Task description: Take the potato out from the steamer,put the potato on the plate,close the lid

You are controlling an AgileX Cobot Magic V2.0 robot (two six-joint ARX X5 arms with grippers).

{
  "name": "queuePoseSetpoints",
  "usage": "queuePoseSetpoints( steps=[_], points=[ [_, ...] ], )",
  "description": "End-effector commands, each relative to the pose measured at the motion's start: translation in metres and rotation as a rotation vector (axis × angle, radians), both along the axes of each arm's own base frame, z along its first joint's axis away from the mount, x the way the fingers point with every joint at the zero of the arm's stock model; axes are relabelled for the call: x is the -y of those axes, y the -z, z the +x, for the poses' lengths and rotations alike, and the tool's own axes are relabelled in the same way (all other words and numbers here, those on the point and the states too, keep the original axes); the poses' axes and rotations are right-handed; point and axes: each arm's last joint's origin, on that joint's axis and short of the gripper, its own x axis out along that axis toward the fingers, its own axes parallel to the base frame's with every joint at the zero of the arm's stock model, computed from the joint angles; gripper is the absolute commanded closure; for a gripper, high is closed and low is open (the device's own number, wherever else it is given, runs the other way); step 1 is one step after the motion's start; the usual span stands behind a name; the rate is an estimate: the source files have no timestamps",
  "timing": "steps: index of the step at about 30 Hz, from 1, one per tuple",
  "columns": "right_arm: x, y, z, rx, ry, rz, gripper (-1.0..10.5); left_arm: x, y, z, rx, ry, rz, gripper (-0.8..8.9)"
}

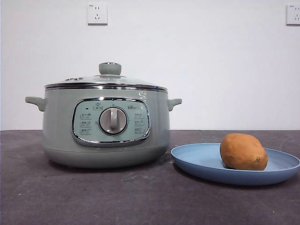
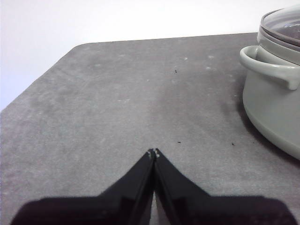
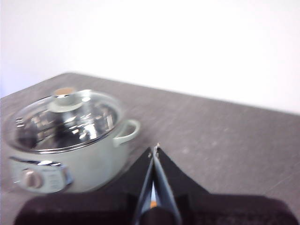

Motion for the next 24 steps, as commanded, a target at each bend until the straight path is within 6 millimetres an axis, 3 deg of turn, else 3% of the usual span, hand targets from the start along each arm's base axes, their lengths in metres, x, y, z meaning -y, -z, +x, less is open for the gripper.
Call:
queuePoseSetpoints(
  steps=[1,7,13,19,24],
  points=[
    [0.001,0.028,0.001,0.063,0.018,0.002,9.5,0.0,0.005,0.001,-0.009,-0.003,-0.007,8.18],
    [0.002,0.081,0.005,0.114,0.061,0.007,9.5,0.0,0.005,0.001,-0.01,-0.003,-0.007,8.17],
    [0.002,0.126,0.007,0.061,0.062,0.023,9.5,0.0,0.005,0.001,-0.009,-0.003,-0.007,8.17],
    [0.002,0.147,0.009,-0.02,0.066,0.051,9.5,0.0,0.005,0.001,-0.01,-0.003,-0.007,8.17],
    [0.002,0.152,0.009,-0.074,0.065,0.054,9.5,0.0,0.005,0.001,-0.009,-0.003,-0.007,8.17]
  ],
)
